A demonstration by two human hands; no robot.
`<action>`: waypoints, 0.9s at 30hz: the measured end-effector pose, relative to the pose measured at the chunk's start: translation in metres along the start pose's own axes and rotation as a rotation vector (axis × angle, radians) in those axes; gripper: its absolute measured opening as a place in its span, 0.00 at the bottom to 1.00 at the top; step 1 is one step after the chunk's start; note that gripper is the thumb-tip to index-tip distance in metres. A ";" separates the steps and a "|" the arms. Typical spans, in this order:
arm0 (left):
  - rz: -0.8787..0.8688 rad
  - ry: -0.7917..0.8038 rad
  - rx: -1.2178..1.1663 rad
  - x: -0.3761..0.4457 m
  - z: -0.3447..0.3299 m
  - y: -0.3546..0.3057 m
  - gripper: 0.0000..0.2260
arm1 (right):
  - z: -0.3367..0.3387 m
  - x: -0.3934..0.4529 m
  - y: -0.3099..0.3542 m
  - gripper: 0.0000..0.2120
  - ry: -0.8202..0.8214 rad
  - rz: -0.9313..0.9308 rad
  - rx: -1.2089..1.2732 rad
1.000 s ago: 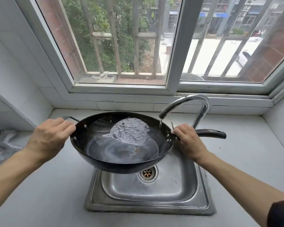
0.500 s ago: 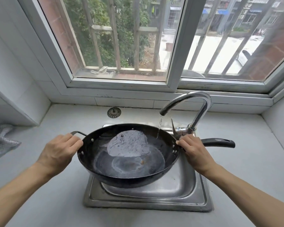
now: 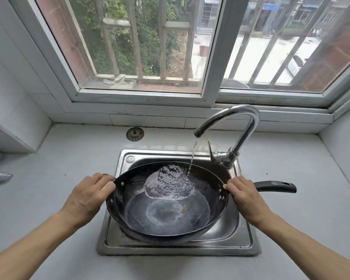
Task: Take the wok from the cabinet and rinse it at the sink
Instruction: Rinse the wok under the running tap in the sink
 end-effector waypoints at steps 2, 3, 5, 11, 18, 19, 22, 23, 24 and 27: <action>0.042 0.115 -0.016 0.003 -0.011 0.000 0.21 | -0.009 -0.001 -0.004 0.20 0.071 -0.071 0.010; 0.041 0.175 -0.019 0.005 -0.016 0.000 0.22 | -0.014 -0.002 -0.006 0.22 0.100 -0.104 0.018; 0.008 0.272 -0.030 0.010 -0.023 0.000 0.21 | -0.019 -0.002 -0.008 0.25 0.145 -0.137 0.027; 0.006 0.363 -0.110 0.021 -0.028 0.002 0.18 | -0.033 -0.010 -0.010 0.27 0.228 -0.177 0.037; 0.067 0.671 -0.112 0.028 -0.043 0.003 0.15 | -0.034 -0.008 -0.007 0.25 0.207 -0.198 0.070; 0.063 0.703 -0.106 0.031 -0.044 0.005 0.19 | -0.033 -0.008 -0.007 0.24 0.221 -0.198 0.053; 0.010 0.797 -0.063 0.039 -0.046 0.006 0.28 | -0.033 -0.010 -0.005 0.25 0.267 -0.158 0.010; -0.001 0.835 -0.064 0.041 -0.046 0.006 0.30 | -0.032 -0.011 -0.004 0.26 0.289 -0.148 0.013; -0.012 0.877 -0.068 0.042 -0.047 0.006 0.31 | -0.031 -0.012 -0.003 0.27 0.306 -0.146 0.022; -0.048 0.975 -0.090 0.048 -0.052 0.008 0.35 | -0.029 -0.012 -0.001 0.25 0.349 -0.196 0.122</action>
Point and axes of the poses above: each hand's wrist, its own x-axis towards the middle knuckle, its own z-axis out of the back of the hand, y = z × x, the point moved 3 cm from there along x, towards the middle knuckle, and after that the axes turned 7 degrees about x, right-handed, at the moved point
